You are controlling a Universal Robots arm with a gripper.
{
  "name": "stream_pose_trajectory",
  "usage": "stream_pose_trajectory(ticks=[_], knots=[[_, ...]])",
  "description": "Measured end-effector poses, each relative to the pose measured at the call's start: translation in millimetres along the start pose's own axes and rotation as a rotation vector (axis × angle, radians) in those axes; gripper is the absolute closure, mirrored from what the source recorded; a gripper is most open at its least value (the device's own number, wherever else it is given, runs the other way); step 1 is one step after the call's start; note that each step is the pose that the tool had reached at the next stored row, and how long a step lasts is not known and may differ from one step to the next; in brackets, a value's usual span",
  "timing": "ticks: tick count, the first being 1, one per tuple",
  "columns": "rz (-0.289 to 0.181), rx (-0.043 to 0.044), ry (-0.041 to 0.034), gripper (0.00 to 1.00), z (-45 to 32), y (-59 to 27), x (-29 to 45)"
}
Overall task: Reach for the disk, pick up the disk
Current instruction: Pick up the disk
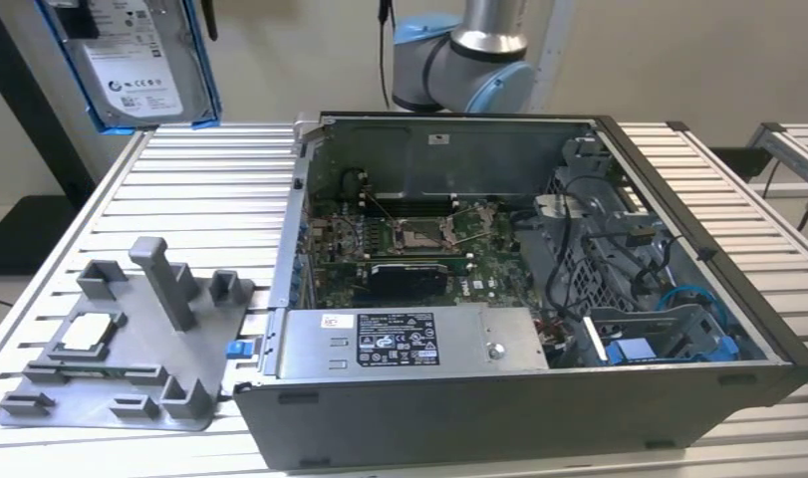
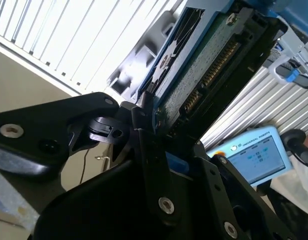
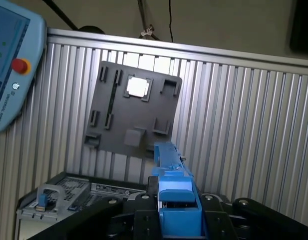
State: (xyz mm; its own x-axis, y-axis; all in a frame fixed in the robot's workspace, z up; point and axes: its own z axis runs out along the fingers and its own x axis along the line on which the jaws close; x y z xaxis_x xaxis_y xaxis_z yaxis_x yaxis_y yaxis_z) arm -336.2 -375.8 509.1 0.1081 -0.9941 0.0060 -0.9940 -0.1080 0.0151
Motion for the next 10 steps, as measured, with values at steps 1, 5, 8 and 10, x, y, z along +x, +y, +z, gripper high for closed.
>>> stream_pose_trajectory(ticks=[1, 5, 8, 10], knots=[[0.000, 0.0000, 0.0000, 1.00, -0.1, -4.2, 0.5], [0.000, 0.0000, 0.0000, 1.00, -0.3, -21.1, 2.3], [0.000, 0.0001, 0.0000, 1.00, -0.5, -34.2, 3.7], [0.000, 0.0000, 0.0000, 1.00, -0.6, -42.2, 4.6]])
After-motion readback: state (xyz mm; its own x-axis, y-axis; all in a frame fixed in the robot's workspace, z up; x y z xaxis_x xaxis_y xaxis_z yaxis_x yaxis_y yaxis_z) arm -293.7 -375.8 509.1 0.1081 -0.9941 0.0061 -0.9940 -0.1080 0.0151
